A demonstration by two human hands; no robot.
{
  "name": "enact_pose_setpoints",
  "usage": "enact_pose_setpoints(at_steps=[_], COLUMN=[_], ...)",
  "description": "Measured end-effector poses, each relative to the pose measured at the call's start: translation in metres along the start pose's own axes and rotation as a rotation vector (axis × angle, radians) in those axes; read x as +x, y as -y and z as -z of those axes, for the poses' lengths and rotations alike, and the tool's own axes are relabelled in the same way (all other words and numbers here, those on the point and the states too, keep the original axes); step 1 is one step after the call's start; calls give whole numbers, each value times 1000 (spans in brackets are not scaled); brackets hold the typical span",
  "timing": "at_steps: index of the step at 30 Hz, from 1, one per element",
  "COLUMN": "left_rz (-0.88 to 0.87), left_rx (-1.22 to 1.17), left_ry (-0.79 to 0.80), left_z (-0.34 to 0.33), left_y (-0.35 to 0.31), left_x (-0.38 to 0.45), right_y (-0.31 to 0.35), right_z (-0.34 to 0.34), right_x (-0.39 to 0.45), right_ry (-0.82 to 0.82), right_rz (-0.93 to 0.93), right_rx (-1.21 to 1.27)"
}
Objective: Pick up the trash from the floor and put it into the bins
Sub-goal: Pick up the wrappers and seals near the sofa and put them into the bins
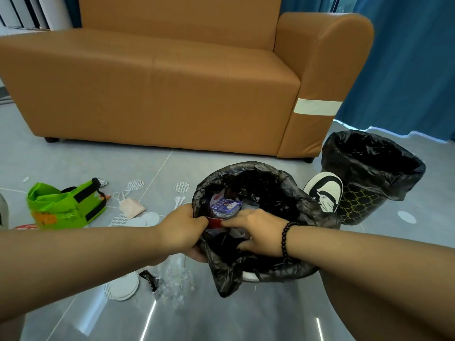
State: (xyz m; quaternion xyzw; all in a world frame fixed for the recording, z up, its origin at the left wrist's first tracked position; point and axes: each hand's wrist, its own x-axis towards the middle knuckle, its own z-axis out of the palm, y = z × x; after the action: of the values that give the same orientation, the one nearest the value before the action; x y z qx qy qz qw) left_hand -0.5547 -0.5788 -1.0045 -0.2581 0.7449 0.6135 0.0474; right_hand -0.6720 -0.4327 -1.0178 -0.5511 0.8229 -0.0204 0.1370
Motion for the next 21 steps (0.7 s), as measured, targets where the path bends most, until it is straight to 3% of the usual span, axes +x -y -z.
enact_pose_setpoints(at_steps=[5, 8, 10, 12, 17, 21], left_rz=[94, 127, 148, 163, 158, 129], left_rx=[-35, -71, -120, -167, -241, -260], left_ry=[-17, -41, -72, -94, -174, -194], left_z=[-4, -9, -12, -13, -9, -6], left_y=[3, 4, 2, 0, -5, -8], left_x=[26, 39, 48, 56, 73, 79], right_y=[0, -4, -12, -22, -37, -44], right_z=[27, 37, 37, 33, 25, 9], right_x=[-14, -20, -23, -24, -30, -35], right_ry=[-198, -169, -105, -142, -506, -351], right_rz=[-35, -24, 21, 91, 319, 342], right_rx=[282, 435, 370, 282, 51, -93])
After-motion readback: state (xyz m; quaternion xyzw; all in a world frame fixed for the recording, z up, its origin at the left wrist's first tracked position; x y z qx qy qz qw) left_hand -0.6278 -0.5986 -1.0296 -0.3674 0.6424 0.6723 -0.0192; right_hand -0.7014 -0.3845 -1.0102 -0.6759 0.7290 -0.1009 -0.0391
